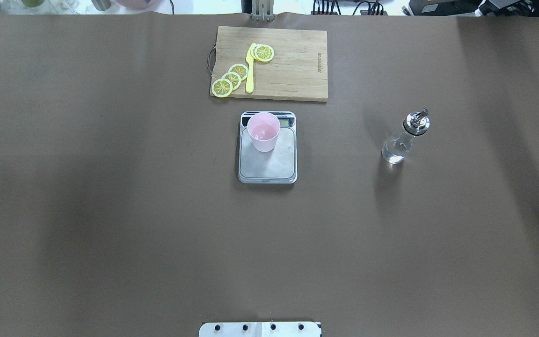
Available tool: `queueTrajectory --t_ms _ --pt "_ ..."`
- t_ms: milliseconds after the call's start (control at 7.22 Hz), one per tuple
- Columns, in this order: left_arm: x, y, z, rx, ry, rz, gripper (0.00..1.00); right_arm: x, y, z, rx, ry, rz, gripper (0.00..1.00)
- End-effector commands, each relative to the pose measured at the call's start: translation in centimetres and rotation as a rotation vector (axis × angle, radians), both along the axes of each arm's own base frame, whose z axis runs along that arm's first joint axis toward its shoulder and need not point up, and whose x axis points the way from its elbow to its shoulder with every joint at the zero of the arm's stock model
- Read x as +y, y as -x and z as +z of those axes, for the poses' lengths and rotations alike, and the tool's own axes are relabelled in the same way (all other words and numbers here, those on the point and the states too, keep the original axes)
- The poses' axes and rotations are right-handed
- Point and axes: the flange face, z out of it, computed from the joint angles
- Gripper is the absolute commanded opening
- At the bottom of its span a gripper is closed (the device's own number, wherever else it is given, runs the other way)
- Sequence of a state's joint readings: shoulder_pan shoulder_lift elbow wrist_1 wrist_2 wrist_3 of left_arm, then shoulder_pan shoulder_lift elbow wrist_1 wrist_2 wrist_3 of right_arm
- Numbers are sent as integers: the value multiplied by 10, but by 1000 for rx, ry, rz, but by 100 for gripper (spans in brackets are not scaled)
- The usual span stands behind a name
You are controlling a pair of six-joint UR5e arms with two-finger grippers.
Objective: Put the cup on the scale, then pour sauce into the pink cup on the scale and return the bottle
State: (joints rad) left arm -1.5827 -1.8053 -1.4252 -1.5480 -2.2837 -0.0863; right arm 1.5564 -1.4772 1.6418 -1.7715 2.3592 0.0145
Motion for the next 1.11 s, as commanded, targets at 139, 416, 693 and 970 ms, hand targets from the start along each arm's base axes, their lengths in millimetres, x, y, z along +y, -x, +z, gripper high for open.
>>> queueTrajectory --t_ms 139,416,693,970 --pt "20 10 19 12 6 -13 98 19 -11 20 18 8 -16 100" --pt "19 9 14 12 -1 -12 98 19 -11 21 19 8 -17 100" --pt "20 9 16 12 5 -12 98 18 -11 20 18 5 -16 100" --pt "20 10 18 13 8 -13 98 18 -11 20 18 7 -16 100"
